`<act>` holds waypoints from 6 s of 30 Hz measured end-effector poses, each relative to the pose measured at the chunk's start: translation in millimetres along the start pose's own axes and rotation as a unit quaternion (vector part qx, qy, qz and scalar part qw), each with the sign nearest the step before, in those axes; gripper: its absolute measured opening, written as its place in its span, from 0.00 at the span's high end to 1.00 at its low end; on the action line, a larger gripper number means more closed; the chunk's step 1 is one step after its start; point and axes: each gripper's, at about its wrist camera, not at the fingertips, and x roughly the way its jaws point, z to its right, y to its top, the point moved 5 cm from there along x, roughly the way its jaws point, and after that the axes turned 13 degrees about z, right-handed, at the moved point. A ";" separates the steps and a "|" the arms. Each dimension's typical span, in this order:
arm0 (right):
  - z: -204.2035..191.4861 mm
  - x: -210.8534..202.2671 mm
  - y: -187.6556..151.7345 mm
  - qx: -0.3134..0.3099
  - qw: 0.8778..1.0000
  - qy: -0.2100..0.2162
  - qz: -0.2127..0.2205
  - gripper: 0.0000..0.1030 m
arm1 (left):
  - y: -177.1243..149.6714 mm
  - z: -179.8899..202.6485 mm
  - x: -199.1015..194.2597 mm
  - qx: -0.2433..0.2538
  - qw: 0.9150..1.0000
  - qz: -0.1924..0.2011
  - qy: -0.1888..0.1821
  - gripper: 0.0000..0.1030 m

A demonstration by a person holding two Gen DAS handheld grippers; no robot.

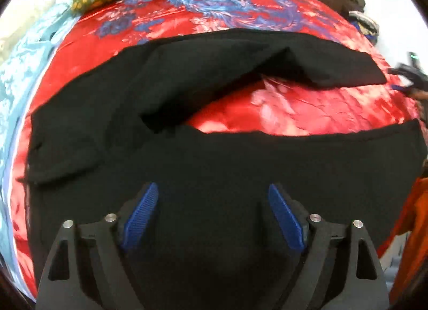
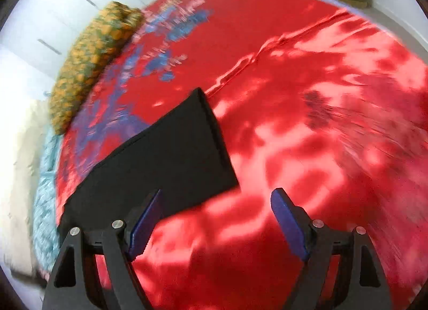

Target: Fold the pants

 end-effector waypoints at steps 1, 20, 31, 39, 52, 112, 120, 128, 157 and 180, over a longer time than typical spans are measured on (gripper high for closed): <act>-0.8 12.4 0.0 -0.009 1.000 -0.014 -0.013 0.31 | -3.0 3.0 -5.1 0.007 1.000 0.003 0.003 0.16; -100.3 -46.9 10.3 -0.211 0.972 -0.047 0.092 0.14 | -44.8 4.4 3.6 -0.008 0.999 -0.007 -0.035 0.14; -70.7 -135.5 -253.6 -0.144 0.989 -0.003 -0.015 0.15 | -74.1 57.9 -16.3 0.058 0.996 -0.031 -0.061 0.10; -72.6 -174.7 -211.4 -0.137 0.981 -0.048 0.127 0.09 | -23.0 15.0 -19.6 -0.063 0.995 0.076 0.030 0.07; -111.9 -95.8 -242.7 -0.224 0.969 -0.073 0.076 0.05 | -32.9 -17.2 35.7 -0.108 0.982 0.080 0.130 0.00; -90.7 65.5 101.3 -0.236 0.970 -0.041 0.049 0.92 | -2.7 -73.5 66.5 -0.096 0.961 0.113 0.235 0.01; -180.1 -87.4 -31.4 -0.347 0.928 0.121 0.061 0.95 | -2.8 -72.7 66.1 -0.094 0.961 0.110 0.237 0.01; -173.0 -177.4 -282.1 -0.378 0.906 0.181 -0.060 0.94 | 0.5 -74.5 64.3 -0.098 0.962 0.101 0.233 0.00; -238.5 -204.3 -372.8 -0.375 0.916 0.065 0.124 0.00 | -60.2 -3.9 -43.1 -0.100 0.981 0.129 0.107 0.01; -137.1 -264.5 -303.5 -0.058 0.966 0.110 0.228 0.00 | -59.9 -20.5 -44.0 -0.137 0.976 0.125 0.111 0.01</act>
